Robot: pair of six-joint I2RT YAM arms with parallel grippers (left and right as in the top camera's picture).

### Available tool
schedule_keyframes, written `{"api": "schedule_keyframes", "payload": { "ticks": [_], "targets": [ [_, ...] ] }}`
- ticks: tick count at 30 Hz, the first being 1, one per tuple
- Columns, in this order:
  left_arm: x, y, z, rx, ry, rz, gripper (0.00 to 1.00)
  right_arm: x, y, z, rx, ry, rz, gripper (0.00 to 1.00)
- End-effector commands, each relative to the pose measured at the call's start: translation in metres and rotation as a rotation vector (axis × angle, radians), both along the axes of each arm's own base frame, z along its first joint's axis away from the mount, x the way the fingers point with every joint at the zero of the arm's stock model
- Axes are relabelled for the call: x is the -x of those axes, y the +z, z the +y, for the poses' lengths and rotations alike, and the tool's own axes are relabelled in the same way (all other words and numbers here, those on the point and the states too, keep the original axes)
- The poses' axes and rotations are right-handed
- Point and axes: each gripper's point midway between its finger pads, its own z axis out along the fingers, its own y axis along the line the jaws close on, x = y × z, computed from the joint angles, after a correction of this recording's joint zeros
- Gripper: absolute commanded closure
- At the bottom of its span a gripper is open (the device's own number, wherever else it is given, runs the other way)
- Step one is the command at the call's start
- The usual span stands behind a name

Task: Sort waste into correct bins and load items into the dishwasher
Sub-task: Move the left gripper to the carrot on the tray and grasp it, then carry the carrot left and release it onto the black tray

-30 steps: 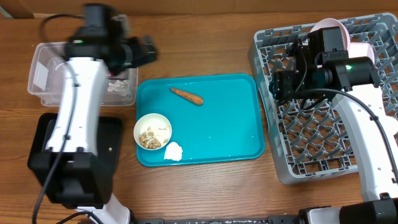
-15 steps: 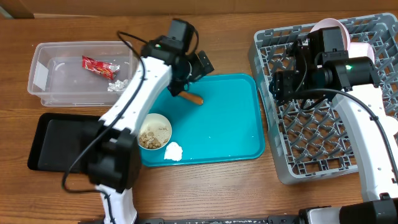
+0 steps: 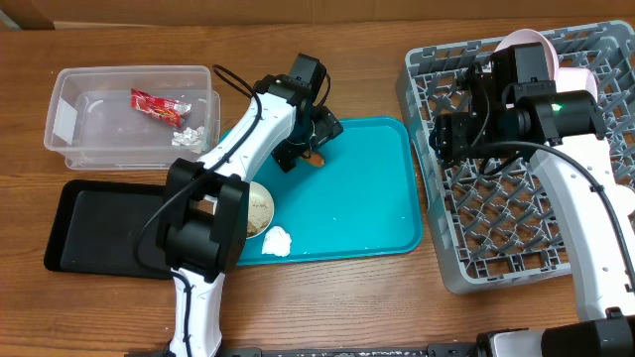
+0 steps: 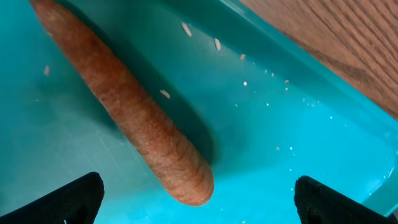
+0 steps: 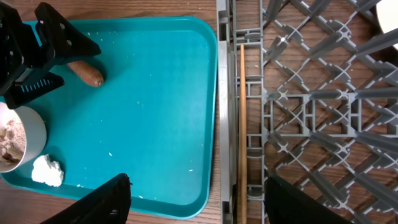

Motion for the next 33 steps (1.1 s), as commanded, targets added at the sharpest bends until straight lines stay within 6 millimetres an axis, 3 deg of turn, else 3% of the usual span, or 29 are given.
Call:
{"api": "schedule_keyframes", "payload": {
  "ticks": [1, 10, 12, 14, 16, 19, 20, 24, 28, 29, 33],
  "targets": [
    [-0.003, -0.01, 0.003, -0.033, 0.025, 0.006, 0.0, -0.001, 0.002, -0.001, 0.0, -0.005, -0.008, 0.29],
    [0.005, -0.035, 0.005, -0.065, 0.021, 0.061, 0.0, -0.001, 0.002, -0.001, 0.0, -0.005, -0.008, 0.29],
    [0.004, -0.035, 0.006, -0.069, 0.019, 0.06, 0.06, -0.001, 0.002, -0.001, 0.0, -0.004, -0.008, 0.29],
    [0.004, -0.035, 0.006, -0.068, 0.017, 0.059, 0.26, -0.001, 0.002, -0.001, 0.0, -0.004, -0.008, 0.29],
    [0.004, -0.035, 0.007, -0.07, 0.003, 0.057, 0.61, -0.001, 0.002, -0.001, 0.0, -0.004, -0.008, 0.29],
    [0.003, -0.034, 0.008, -0.074, -0.028, 0.05, 0.91, -0.001, 0.002, -0.001, 0.0, -0.004, -0.008, 0.29],
    [0.003, -0.034, 0.009, -0.074, -0.036, 0.049, 0.96, -0.001, 0.002, -0.001, 0.0, -0.005, -0.008, 0.29],
    [0.002, -0.031, 0.019, -0.083, -0.047, 0.06, 0.96, -0.001, 0.002, -0.001, 0.0, -0.004, -0.006, 0.28],
    [-0.003, -0.006, 0.037, -0.114, -0.082, 0.059, 0.96, -0.001, 0.002, -0.001, 0.004, -0.006, -0.004, 0.28],
    [-0.011, 0.016, 0.049, -0.15, -0.097, 0.024, 0.96, -0.001, 0.002, -0.001, 0.004, -0.006, -0.005, 0.29],
    [-0.027, 0.075, 0.077, -0.245, -0.111, -0.103, 0.96, -0.001, 0.001, -0.004, 0.021, -0.013, -0.007, 0.28]
  ]
}}
